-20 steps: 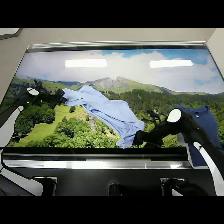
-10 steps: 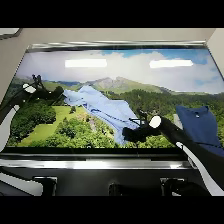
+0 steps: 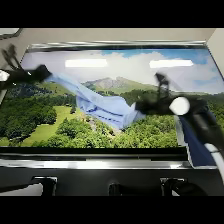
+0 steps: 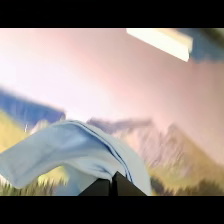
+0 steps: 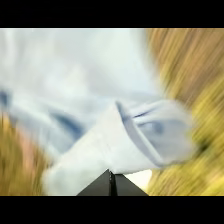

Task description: Fold the shirts.

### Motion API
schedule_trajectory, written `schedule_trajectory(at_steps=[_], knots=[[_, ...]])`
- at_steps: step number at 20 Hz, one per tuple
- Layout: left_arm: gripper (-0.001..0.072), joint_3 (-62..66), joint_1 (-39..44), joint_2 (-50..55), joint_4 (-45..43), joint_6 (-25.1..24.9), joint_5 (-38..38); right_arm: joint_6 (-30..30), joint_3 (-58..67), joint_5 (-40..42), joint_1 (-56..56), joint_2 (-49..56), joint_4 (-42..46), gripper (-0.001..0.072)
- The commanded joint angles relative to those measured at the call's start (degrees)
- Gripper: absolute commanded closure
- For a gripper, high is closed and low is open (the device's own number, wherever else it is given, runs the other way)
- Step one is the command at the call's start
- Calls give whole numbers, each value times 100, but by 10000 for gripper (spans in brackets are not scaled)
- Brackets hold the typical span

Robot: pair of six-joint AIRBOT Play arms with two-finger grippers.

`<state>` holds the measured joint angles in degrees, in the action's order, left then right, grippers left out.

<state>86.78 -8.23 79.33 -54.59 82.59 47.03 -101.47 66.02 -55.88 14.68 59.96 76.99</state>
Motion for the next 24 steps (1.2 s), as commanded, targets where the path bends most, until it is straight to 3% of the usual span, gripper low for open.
schedule_trajectory(at_steps=[1, 2, 6, 13, 17, 19, 21, 24], knots=[[674, 883, -68, -1408, -44, -225, -730, -271, 1818, 166, -730, -929, 2061, 668], [674, 1102, -118, -1792, -234, -168, -909, -273, 2304, 186, -942, -1119, 2291, 668], [674, 1259, -586, -2966, -1209, 1156, -1207, -153, 2907, -299, -1438, -1591, 2439, 667], [673, 1257, -1075, -3101, -1211, 1196, -1211, 17, 2898, -2448, -1436, -1416, 2330, 666], [673, 1250, -933, -2214, -1204, 1080, -1126, 188, 2347, -3891, -1436, -887, 1351, 666], [673, 1250, -673, -1419, -1202, 772, -1156, 181, 1532, -3633, -1436, -592, 863, 666], [673, 1250, -313, -494, -1187, 396, -1145, 83, 522, -2610, -1436, -256, 704, 665], [672, 1252, 188, 896, -1158, 398, -1064, -278, -498, -970, -1436, 295, 710, 665]])
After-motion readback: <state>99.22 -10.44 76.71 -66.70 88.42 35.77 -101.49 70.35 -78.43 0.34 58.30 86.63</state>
